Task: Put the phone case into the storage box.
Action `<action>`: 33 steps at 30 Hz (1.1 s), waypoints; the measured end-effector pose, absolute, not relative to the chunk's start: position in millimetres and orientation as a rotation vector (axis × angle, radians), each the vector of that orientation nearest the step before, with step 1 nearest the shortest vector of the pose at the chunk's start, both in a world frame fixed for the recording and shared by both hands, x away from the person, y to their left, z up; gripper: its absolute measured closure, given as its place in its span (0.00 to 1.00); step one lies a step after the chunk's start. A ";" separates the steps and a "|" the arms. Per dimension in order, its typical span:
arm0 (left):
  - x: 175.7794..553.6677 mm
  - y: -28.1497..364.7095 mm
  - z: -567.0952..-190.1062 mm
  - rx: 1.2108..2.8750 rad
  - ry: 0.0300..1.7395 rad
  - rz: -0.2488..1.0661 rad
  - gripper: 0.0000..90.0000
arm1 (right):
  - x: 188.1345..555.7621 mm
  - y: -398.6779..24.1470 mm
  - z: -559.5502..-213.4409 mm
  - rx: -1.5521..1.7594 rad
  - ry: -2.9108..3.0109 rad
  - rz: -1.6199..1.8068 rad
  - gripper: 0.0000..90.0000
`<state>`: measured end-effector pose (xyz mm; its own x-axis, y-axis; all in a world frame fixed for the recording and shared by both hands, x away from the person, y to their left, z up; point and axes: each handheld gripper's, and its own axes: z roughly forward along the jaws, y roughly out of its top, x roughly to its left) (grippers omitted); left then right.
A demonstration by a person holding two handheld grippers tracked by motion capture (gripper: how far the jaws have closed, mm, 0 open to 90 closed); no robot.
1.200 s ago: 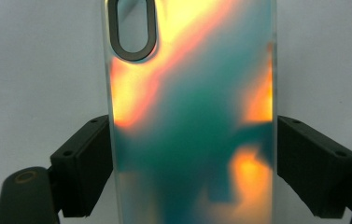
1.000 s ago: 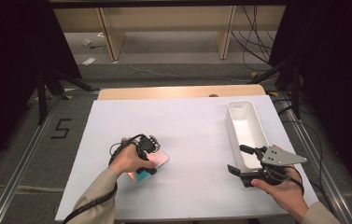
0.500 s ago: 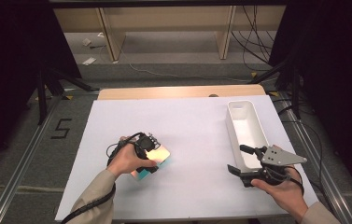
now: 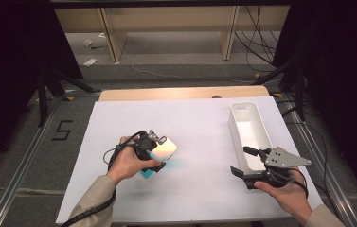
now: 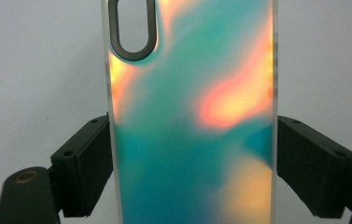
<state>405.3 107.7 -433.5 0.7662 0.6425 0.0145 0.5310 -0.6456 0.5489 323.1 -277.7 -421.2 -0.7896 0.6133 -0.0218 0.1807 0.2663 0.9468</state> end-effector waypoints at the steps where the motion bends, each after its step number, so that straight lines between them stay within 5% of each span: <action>1: 404.6 107.5 -432.5 2.427 0.869 0.281 0.18 | 323.2 -277.6 -421.1 0.720 2.157 1.535 0.20; 11: 395.9 107.7 -427.0 2.269 0.793 0.336 0.18 | 323.9 -277.3 -420.6 0.727 2.149 1.537 0.20; 33: 384.0 109.7 -428.5 2.218 0.756 0.370 0.18 | 325.2 -275.4 -419.9 0.746 2.141 1.522 0.20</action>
<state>384.0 109.7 -428.5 0.7836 0.6206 0.0288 0.4038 -0.5441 0.7354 325.2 -275.4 -419.9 -0.7735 0.6334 -0.0215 0.1879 0.2616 0.9467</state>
